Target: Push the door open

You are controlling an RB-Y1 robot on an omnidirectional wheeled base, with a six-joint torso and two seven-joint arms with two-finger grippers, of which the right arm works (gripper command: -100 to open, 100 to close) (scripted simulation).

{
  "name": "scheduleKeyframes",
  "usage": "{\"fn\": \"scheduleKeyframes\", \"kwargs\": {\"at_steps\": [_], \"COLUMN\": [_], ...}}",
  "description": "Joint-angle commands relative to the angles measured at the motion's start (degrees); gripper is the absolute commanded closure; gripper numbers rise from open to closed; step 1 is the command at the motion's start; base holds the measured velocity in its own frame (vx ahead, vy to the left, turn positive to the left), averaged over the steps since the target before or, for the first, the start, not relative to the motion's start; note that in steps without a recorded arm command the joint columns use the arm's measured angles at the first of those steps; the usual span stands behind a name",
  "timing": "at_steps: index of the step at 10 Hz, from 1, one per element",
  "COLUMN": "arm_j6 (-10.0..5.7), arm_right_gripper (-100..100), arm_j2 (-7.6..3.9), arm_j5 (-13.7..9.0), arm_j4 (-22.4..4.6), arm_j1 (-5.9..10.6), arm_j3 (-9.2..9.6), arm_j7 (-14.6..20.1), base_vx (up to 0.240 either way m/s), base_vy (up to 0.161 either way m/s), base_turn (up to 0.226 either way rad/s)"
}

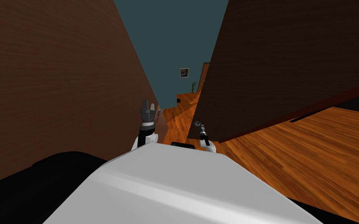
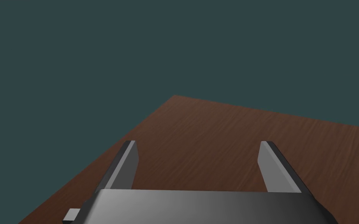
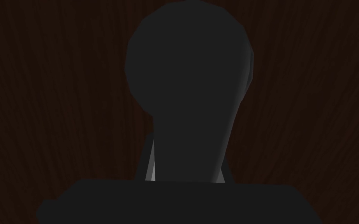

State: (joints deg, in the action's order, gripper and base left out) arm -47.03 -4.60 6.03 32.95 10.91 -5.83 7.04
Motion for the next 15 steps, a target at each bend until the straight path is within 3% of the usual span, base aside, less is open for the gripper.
{"fn": "scheduleKeyframes", "kwargs": {"at_steps": [1,9,11,15], "arm_j6": [0.14,0.47,0.40,0.35], "arm_right_gripper": [100,100,100,100], "arm_j2": [-0.04,0.89,-0.20,-0.57], "arm_j5": [-0.8,-3.2,-3.7,-4.5], "arm_j4": [-0.1,-0.4,-0.4,-0.2], "arm_j1": [0.21,0.17,0.16,0.24], "arm_j3": [-1.25,-4.71,-5.75,-7.29], "arm_j7": [-0.8,-3.1,-3.7,-5.2], "base_vx": [0.087,0.163,0.097,0.158], "base_vy": [0.057,0.098,0.014,0.011], "base_turn": [-0.047,-0.056,-0.050,-0.045]}}
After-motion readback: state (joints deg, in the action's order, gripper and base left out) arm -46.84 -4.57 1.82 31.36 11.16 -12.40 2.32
